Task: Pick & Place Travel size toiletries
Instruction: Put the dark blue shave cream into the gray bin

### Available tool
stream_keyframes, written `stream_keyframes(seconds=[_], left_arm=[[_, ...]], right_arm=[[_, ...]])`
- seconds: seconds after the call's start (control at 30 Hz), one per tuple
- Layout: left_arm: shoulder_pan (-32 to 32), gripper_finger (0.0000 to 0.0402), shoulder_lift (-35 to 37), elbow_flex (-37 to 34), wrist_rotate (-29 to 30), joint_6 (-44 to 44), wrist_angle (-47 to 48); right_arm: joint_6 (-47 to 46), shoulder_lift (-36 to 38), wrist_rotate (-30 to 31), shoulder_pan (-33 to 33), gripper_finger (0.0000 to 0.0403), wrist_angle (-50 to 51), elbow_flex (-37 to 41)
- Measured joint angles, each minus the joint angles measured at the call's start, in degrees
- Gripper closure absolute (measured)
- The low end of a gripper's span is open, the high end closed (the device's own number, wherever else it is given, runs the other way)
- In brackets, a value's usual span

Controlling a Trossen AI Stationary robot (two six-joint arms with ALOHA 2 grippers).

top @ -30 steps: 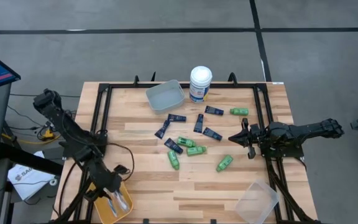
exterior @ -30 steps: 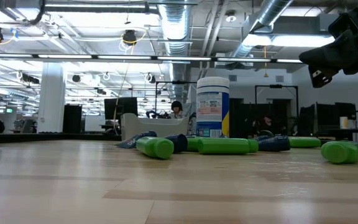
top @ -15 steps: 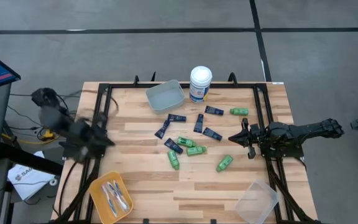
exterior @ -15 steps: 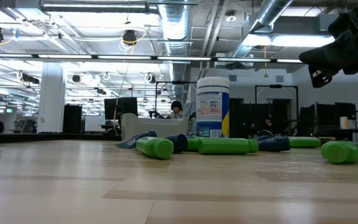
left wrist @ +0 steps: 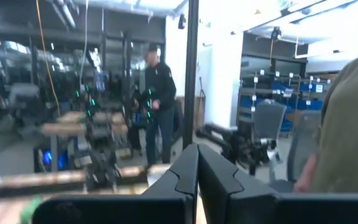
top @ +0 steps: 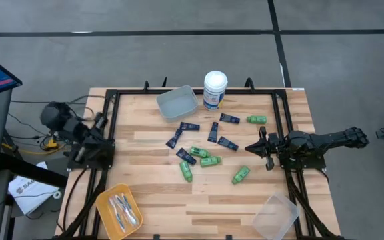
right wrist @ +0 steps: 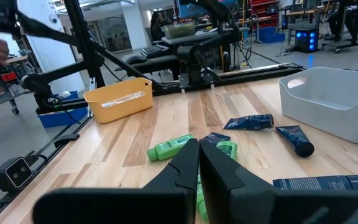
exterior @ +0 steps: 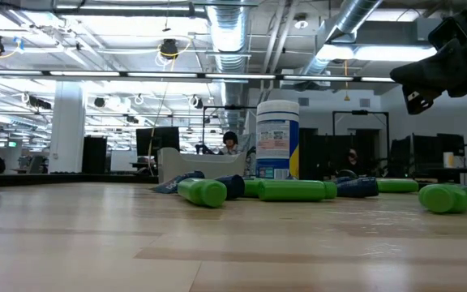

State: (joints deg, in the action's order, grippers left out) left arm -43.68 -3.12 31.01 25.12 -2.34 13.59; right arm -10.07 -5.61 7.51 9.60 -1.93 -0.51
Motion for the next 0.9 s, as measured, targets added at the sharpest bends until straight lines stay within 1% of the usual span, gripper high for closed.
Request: stream_keyframes(seconds=[0.2, 0.37, 0.47, 0.7, 0.83, 0.9], left_arm=[[0.0, 0.0400, 3.0, -11.6, 0.0, 5.8, -4.5], [0.0, 0.0400, 3.1, -17.5, -0.3, 11.7, -8.0], [0.0, 0.0400, 3.1, -20.1, -1.2, 13.6, -9.1], [0.0, 0.0401, 3.1, -26.0, -1.2, 14.4, -17.1], [0.0, 0.0401, 2.9, -26.6, -1.1, 16.6, -17.9], [0.0, 0.0401, 2.7, -26.6, -1.0, 16.0, -18.0]], right_arm=[[0.0, 0.0, 0.0, 0.0, 0.0397, 0.0, 0.0], [0.0, 0.0, 0.0, 0.0, 0.0397, 0.0, 0.0], [0.0, 0.0, 0.0, 0.0, 0.0397, 0.0, 0.0], [0.0, 0.0, 0.0, 0.0, 0.0397, 0.0, 0.0], [0.0, 0.0, 0.0, 0.0, 0.0397, 0.0, 0.0], [0.0, 0.0, 0.0, 0.0, 0.0397, 0.1, 0.0]])
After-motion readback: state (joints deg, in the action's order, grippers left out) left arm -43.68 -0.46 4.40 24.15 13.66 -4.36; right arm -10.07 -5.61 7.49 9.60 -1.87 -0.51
